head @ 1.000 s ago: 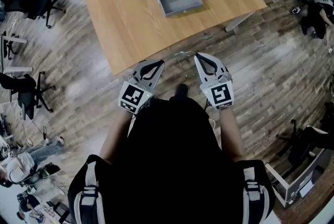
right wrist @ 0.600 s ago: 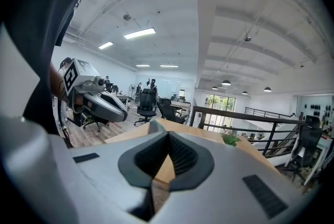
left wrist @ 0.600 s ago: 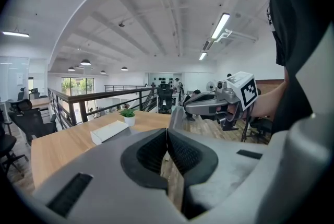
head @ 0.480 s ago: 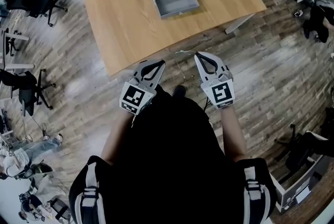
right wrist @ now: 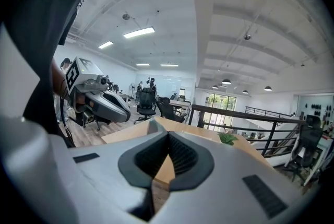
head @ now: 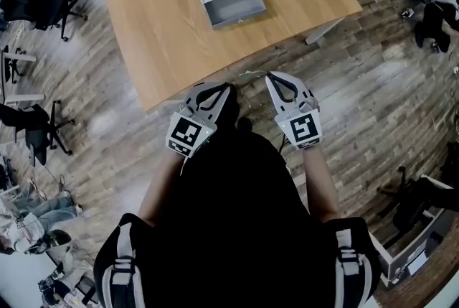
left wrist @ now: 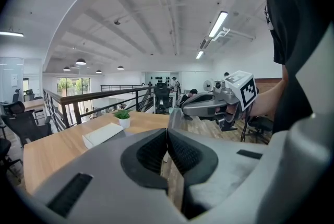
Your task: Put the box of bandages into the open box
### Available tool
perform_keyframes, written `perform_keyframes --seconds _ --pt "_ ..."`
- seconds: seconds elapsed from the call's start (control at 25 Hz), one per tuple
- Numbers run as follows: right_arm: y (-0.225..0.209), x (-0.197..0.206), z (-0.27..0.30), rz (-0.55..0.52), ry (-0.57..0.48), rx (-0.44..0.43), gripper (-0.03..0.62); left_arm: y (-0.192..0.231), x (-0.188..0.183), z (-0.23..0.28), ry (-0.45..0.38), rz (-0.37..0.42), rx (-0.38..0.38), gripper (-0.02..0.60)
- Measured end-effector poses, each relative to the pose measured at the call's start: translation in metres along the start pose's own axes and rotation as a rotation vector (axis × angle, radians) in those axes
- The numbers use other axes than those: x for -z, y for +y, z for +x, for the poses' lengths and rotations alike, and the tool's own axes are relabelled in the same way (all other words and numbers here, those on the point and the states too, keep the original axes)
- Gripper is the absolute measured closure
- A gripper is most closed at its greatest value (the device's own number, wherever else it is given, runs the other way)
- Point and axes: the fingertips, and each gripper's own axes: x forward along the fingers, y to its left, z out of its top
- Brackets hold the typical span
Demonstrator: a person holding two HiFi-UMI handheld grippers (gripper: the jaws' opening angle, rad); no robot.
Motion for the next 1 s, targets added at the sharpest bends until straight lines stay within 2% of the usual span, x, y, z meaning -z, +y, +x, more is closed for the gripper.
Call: perform_keyframes --seconds 0.48,1.0 --pt "-0.033 -0.004 0.037 -0.016 0.021 0.009 0.569 0.048 -0.009 0.033 -0.015 -0.004 0.012 0.558" --pt "-0.080 -0.007 0.106 -0.019 0.053 0.009 0.569 0.122 -0.009 0.074 -0.017 -0.062 0.014 0.558"
